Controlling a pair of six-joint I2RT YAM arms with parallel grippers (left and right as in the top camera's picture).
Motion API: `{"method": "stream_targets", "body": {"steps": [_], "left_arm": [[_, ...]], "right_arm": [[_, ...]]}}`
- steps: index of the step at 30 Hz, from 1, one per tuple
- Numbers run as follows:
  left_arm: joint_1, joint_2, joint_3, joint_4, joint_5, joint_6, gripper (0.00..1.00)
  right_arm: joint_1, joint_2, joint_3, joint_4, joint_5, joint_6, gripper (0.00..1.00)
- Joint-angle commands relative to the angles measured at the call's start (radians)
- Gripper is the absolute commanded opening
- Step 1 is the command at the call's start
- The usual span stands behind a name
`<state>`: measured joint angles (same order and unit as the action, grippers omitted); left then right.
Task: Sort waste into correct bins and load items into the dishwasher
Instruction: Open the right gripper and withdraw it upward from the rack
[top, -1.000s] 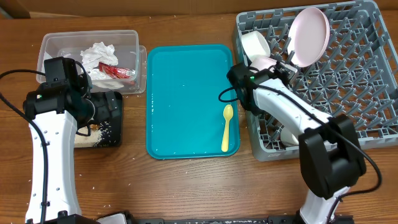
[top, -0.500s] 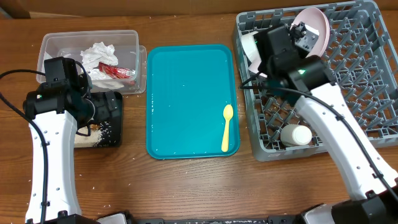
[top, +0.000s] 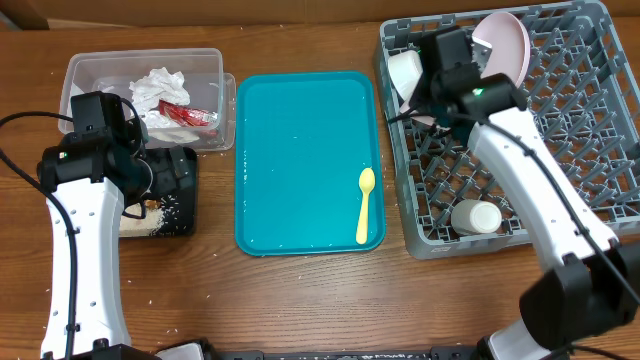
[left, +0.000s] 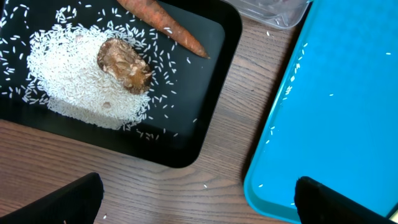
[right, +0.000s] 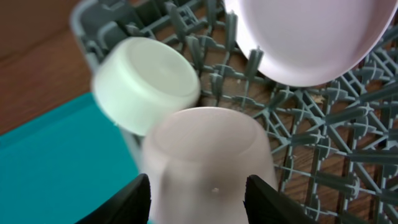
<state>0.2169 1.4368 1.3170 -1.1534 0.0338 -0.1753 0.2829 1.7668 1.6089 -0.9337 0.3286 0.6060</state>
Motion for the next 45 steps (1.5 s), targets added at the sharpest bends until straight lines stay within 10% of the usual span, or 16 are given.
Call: {"method": "stream_targets", "body": {"steps": [1,45], "left_arm": [[0.005,0.003,-0.002,0.003,0.008,0.022,1.00],[0.005,0.003,-0.002,0.003,0.008,0.022,1.00]], "right_arm": [[-0.076,0.041,-0.005,0.005,-0.092,-0.013,0.51],[-0.150,0.092,-0.005,-0.077,-0.203,-0.121,0.37]]}}
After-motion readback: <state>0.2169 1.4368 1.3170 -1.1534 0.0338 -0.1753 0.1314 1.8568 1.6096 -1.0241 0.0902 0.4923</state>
